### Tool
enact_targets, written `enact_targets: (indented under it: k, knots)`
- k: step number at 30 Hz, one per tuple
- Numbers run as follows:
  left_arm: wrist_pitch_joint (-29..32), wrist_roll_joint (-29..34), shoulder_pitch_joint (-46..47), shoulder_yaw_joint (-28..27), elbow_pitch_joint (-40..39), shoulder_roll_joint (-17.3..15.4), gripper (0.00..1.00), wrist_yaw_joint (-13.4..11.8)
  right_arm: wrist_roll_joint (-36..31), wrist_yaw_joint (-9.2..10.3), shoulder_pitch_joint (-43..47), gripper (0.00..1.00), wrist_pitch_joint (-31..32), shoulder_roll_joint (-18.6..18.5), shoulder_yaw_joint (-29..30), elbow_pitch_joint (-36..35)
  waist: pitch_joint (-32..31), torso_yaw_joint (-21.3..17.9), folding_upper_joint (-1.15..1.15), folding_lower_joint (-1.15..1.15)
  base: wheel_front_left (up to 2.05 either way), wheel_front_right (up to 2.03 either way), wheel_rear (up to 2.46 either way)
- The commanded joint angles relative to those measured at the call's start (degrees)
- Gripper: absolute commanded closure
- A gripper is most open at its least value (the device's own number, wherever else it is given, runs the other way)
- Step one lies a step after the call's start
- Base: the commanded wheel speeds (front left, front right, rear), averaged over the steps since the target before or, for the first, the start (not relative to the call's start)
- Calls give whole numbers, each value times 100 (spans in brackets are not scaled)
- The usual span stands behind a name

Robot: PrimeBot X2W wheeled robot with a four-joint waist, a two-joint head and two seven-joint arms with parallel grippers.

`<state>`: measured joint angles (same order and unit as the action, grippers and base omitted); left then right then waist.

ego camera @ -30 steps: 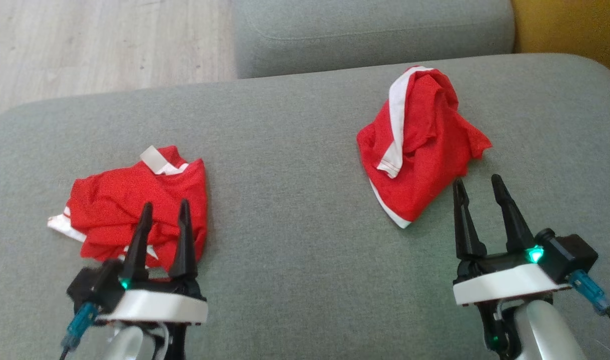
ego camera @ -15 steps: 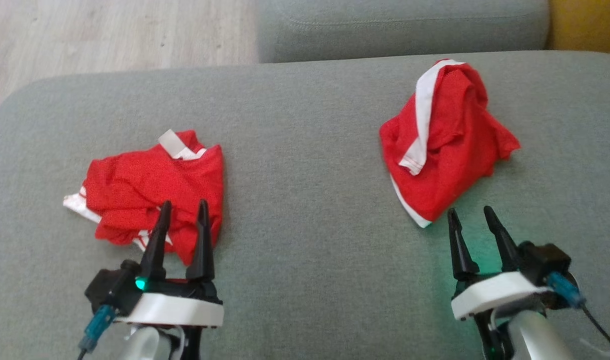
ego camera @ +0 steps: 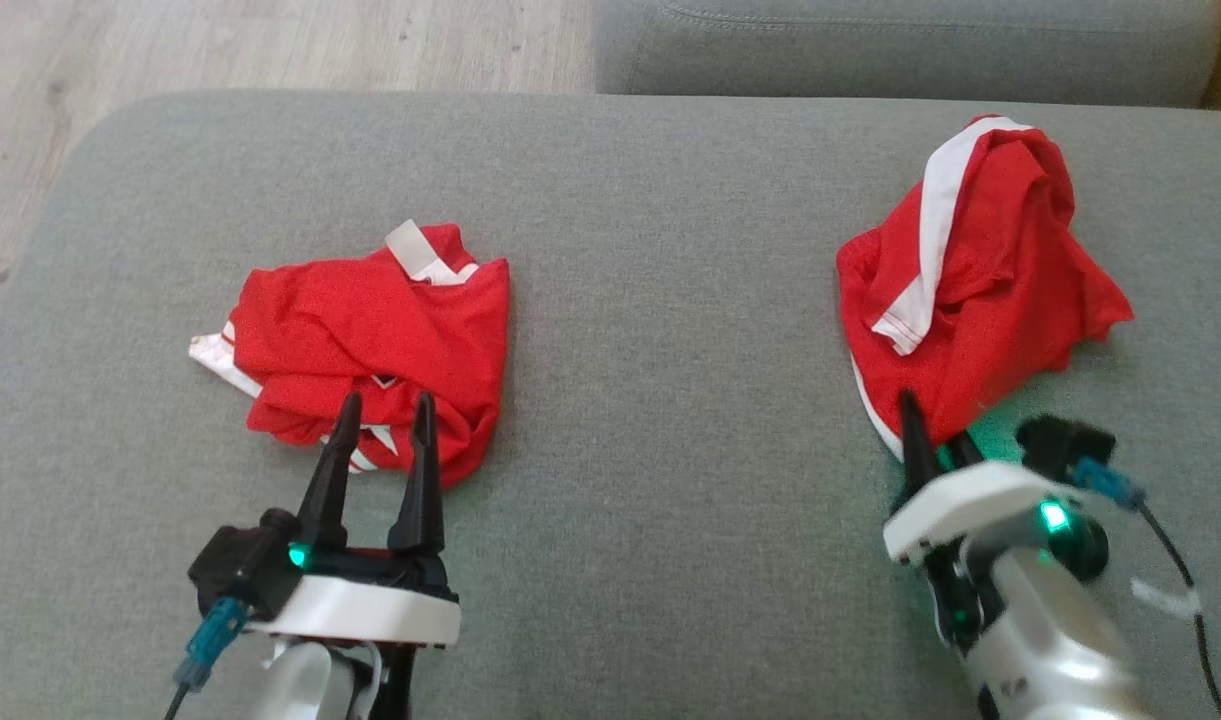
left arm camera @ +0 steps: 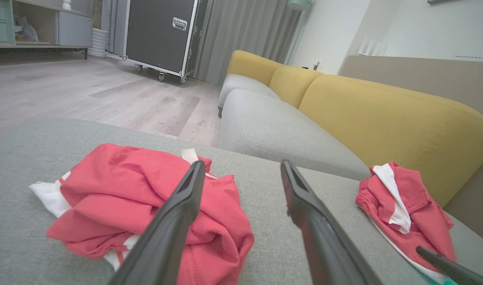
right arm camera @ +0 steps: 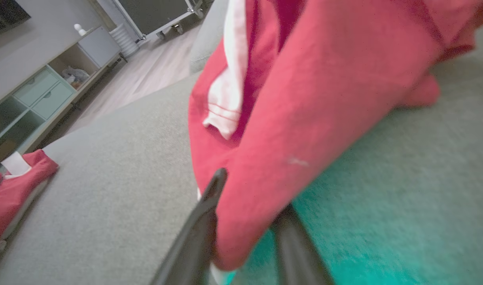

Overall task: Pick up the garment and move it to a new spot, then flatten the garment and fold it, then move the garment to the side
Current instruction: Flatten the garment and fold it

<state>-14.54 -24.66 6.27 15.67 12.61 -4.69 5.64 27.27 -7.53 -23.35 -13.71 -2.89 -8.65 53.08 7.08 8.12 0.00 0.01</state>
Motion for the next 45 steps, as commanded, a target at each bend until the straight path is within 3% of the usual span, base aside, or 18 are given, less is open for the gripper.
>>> enact_targets:
  k: [1,6,11,16,26,30,31,32,35,39,45]
  knots:
    - [-46,56,239,-239,-144,20,0,30,-148,4,-288,100,-111,2,-124,-78,-34,-10,0,-1,0,0,0]
    - [-46,78,199,-320,-133,53,0,45,-944,4,-353,100,-126,2,134,-801,-163,-73,0,-1,0,0,0]
    - [-46,84,103,-399,-109,91,0,65,-1313,4,-185,100,-128,2,-380,-1909,-401,-193,0,-1,0,0,0]
    - [-46,37,-89,-544,-149,122,0,67,-1430,4,-114,100,-23,2,-693,-2491,-618,-402,0,-1,0,0,0]
    - [-46,25,-137,-584,-265,165,0,92,-3597,4,401,100,1793,0,1228,-2622,-583,-723,0,-1,0,0,0]
    - [-46,27,-57,-517,-260,173,0,102,-4277,4,444,100,2221,1,2100,-2501,-485,-735,0,-1,0,0,0]
    - [-46,29,-41,-500,-247,174,0,105,-4410,4,427,55,2264,1,2285,-2467,-468,-730,0,-1,0,0,0]
    - [-46,30,-26,-487,-237,175,0,108,-4549,4,398,0,2257,1,2491,-2463,-452,-723,0,-1,0,0,0]
    - [-46,23,5,-483,-204,177,0,117,-4778,4,305,0,2161,1,2908,-2423,-424,-702,0,-1,0,0,0]
    - [-46,28,16,-518,-176,179,0,124,-4603,4,165,0,1653,1,3075,-2502,-425,-717,0,-1,0,0,0]
    - [-46,11,9,-547,-200,180,0,127,-4110,4,296,0,811,1,2517,-2837,-475,-826,0,-1,0,0,0]
